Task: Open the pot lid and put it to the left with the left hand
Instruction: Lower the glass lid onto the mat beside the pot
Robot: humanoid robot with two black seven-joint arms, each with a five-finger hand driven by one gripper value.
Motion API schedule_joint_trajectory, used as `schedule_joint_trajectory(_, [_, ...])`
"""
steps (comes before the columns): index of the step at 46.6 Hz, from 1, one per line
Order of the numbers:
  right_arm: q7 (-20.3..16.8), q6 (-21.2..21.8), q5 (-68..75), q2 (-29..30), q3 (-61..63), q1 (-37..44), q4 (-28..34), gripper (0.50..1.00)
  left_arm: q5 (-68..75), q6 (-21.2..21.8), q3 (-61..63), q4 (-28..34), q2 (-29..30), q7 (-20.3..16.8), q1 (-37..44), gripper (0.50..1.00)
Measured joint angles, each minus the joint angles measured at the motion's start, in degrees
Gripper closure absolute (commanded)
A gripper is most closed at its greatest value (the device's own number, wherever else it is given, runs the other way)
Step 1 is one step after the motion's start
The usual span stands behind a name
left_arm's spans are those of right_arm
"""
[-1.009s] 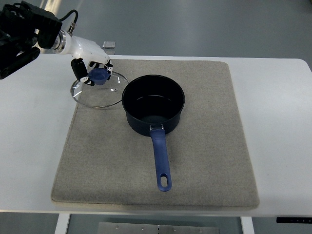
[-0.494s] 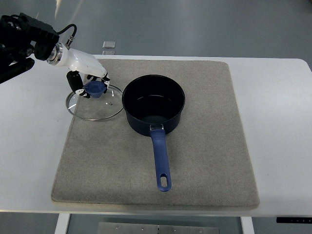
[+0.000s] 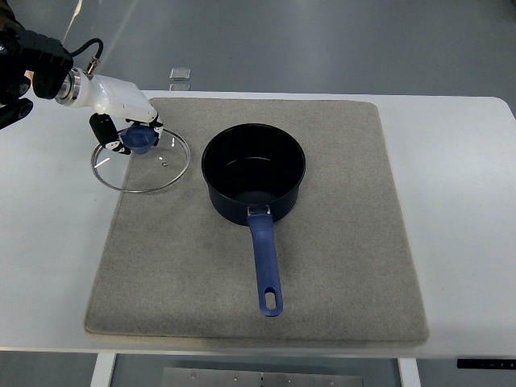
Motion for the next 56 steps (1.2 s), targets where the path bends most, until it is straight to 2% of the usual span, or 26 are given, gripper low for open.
schedule_joint_trajectory(17, [0.0,0.0,0.0,0.0,0.0,0.0,0.0,0.585,-0.1,1.2,0.1,-4.9,1.7,0.0,0.1,1.0])
schedule_joint_trajectory(44, [0.0,0.0,0.0,0.0,0.0,0.0,0.0,0.585,1.5,1.2,0.6,-8.7,1.8,0.0,0.0,1.0])
schedule_joint_trajectory(50, [0.0,0.0,0.0,0.0,0.0,0.0,0.0,0.585,1.9,2.3,0.6,-8.7,1.8,0.0,0.0,1.0])
schedule_joint_trajectory(56, [0.0,0.0,0.0,0.0,0.0,0.0,0.0,0.585,1.9,5.5,0.7,-8.6,1.9,0.0,0.3,1.0])
